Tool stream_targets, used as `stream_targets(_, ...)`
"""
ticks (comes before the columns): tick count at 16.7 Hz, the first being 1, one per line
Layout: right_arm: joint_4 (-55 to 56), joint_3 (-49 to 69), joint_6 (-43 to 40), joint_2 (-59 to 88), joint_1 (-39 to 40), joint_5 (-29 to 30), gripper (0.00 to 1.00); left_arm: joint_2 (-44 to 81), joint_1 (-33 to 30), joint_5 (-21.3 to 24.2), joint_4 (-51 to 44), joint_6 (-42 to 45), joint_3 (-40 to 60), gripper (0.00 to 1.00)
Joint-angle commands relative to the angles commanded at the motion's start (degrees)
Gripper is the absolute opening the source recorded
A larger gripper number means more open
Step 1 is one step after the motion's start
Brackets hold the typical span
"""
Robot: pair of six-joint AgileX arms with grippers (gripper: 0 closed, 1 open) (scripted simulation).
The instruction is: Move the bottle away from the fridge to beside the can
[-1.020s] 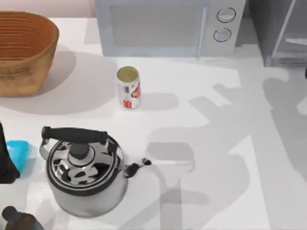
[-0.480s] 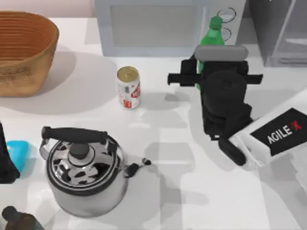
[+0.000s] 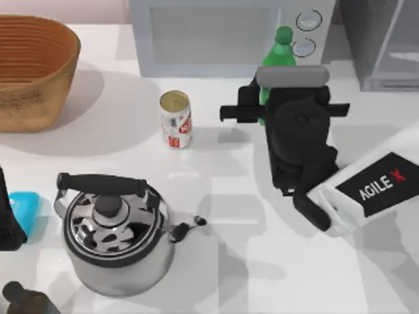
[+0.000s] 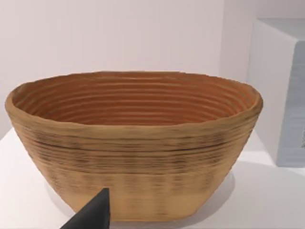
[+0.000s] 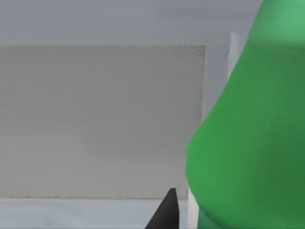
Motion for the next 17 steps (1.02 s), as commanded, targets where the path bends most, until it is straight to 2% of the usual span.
stream_targets(3, 0.0, 0.0, 0.0, 0.0, 0.0, 0.0, 0.00, 0.0, 0.0, 0.0, 0.0, 0.0, 0.0, 1.00)
stream_targets(16, 0.0, 0.0, 0.0, 0.0, 0.0, 0.0, 0.98, 0.0, 0.0, 0.0, 0.0, 0.0, 0.0, 1.00)
stream_targets(17, 0.0, 0.0, 0.0, 0.0, 0.0, 0.0, 1.00, 0.0, 0.0, 0.0, 0.0, 0.0, 0.0, 1.00)
